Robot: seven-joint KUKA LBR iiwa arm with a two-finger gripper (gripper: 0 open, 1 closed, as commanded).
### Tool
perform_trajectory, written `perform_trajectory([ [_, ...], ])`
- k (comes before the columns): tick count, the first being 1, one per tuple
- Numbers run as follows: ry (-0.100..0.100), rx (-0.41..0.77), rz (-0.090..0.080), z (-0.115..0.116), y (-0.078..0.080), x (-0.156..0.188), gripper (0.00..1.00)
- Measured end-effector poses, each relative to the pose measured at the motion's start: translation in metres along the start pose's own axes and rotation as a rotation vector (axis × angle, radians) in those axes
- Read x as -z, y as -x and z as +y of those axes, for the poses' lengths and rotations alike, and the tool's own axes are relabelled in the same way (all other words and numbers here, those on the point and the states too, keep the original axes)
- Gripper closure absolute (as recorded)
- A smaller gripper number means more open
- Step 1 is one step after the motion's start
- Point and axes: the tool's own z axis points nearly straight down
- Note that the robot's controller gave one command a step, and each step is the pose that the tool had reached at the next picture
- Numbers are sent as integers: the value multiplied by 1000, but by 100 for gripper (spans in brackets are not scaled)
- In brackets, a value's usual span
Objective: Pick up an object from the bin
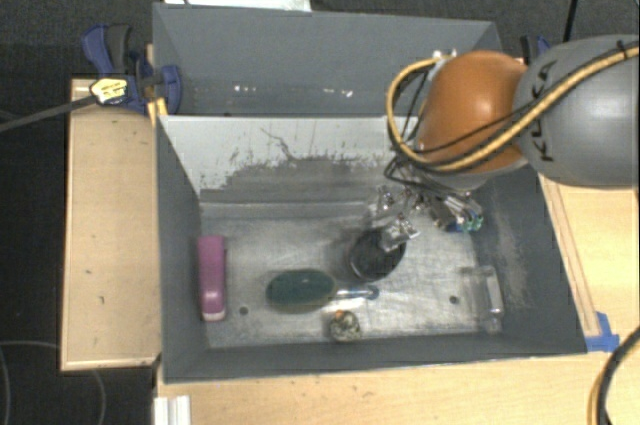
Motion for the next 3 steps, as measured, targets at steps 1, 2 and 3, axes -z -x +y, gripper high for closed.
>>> perform_trajectory([
  [1, 0, -107, 8, -5, -2, -24, 100],
  [2, 1, -106, 10, -4, -2, -26, 0],
  [3, 3, -68, 7, 52, 0, 12, 0],
])
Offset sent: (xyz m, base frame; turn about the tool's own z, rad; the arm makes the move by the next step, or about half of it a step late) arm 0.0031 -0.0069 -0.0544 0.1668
